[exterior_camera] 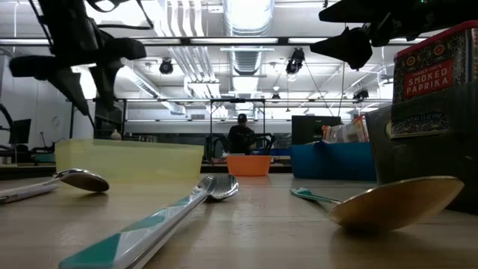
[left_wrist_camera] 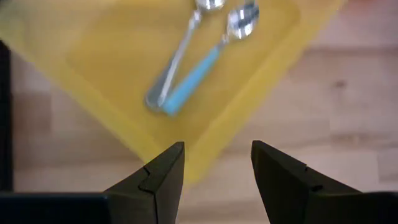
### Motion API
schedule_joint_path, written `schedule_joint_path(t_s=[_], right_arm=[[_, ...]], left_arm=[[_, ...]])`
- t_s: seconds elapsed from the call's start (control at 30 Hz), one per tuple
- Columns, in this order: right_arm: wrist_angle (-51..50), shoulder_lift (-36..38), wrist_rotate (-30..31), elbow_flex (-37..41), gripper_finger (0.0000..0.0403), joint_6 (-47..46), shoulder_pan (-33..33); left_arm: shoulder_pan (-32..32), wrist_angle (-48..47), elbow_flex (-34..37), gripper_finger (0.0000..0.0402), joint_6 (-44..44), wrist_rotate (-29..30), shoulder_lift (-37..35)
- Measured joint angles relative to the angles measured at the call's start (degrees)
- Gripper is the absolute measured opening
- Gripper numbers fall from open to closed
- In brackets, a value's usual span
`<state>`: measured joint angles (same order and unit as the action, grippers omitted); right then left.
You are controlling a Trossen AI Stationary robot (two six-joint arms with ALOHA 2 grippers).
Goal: Pick & Place Food Item
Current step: Put the purple spoon into the yellow bin
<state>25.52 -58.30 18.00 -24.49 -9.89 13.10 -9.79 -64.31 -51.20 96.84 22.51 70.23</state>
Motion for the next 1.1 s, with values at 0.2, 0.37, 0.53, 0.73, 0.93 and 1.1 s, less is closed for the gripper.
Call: schedule_joint_path(t_s=[0.2, 0.37, 0.53, 0.73, 0.93, 1.1], right_arm=[[0.0, 0.0, 0.0, 0.0, 0.0381, 0.0, 0.0], [0.0, 0.0, 0.0, 0.0, 0.0381, 0.0, 0.0], [0.0, 0.0, 0.0, 0.0, 0.0381, 0.0, 0.0], [0.0, 0.0, 0.0, 0.0, 0.0381, 0.0, 0.0], [0.0, 0.0, 0.0, 0.0, 0.0381, 0.0, 0.0], [0.0, 0.0, 0.0, 0.0, 0.0381, 0.0, 0.0]], left_arm=[[-7.5, 2.5, -0.3, 0.0187, 7.9, -3.0, 4.3], [-12.5, 7.6, -0.3, 0.0187, 14.5, -7.1, 9.5], [-17.4, 11.9, -2.9, 0.0187, 19.5, -11.1, 16.7], [-23.2, 11.9, -10.6, 0.0187, 26.7, -14.7, 25.8], [-27.6, 11.8, -16.4, 0.0187, 34.9, -15.3, 31.7], [-28.3, 12.9, -17.5, 0.0187, 37.8, -15.5, 34.5]])
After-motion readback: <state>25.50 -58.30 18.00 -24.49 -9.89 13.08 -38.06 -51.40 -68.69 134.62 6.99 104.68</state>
